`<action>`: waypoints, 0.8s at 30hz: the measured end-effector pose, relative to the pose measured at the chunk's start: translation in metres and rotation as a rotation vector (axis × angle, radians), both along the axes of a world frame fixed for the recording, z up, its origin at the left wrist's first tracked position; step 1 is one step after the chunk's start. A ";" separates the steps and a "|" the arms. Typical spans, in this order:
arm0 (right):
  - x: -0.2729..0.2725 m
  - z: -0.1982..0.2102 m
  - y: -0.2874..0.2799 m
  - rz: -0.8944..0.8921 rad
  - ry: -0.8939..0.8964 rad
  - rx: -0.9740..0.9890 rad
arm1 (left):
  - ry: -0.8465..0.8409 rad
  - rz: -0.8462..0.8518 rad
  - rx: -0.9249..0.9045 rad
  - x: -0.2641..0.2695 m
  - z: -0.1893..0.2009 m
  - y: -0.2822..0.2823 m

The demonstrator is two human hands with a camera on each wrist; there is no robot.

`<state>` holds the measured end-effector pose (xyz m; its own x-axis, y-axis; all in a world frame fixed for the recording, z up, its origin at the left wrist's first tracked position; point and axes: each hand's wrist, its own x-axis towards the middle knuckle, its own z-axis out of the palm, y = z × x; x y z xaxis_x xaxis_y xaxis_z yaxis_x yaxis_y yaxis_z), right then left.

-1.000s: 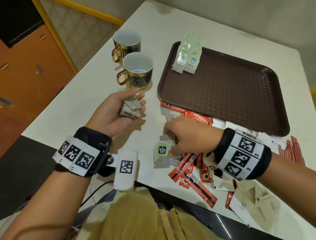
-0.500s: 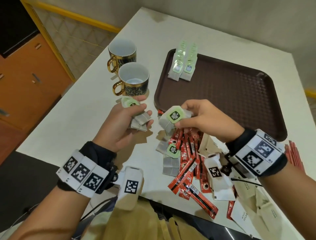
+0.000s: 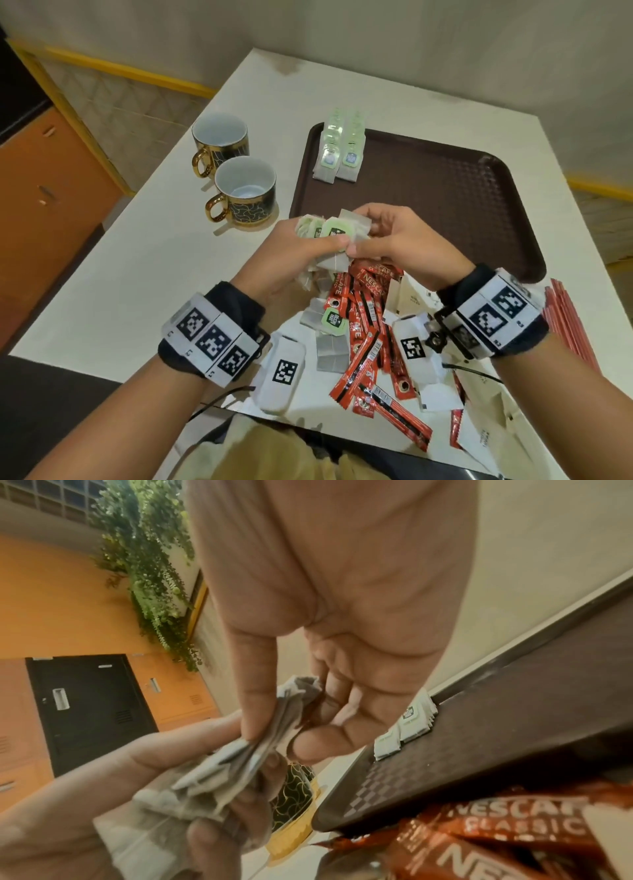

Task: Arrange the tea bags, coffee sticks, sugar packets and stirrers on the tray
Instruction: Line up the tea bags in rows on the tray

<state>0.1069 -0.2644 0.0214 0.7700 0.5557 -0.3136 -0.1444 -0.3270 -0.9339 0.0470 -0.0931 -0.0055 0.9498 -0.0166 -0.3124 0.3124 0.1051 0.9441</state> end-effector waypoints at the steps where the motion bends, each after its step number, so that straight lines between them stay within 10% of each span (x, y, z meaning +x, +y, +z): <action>1: 0.000 -0.001 -0.001 -0.020 0.018 0.031 | -0.005 0.009 -0.024 0.001 0.000 -0.001; 15: 0.007 0.013 -0.013 -0.396 -0.207 0.269 | 0.048 0.067 -0.221 0.009 -0.002 -0.001; 24: -0.006 0.003 -0.013 -0.209 -0.322 0.158 | 0.082 0.070 -0.412 0.005 0.008 -0.002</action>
<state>0.1011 -0.2775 0.0243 0.9162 0.3990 0.0382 0.1150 -0.1703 -0.9787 0.0525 -0.0948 0.0023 0.9253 -0.0922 -0.3679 0.3635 0.4923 0.7909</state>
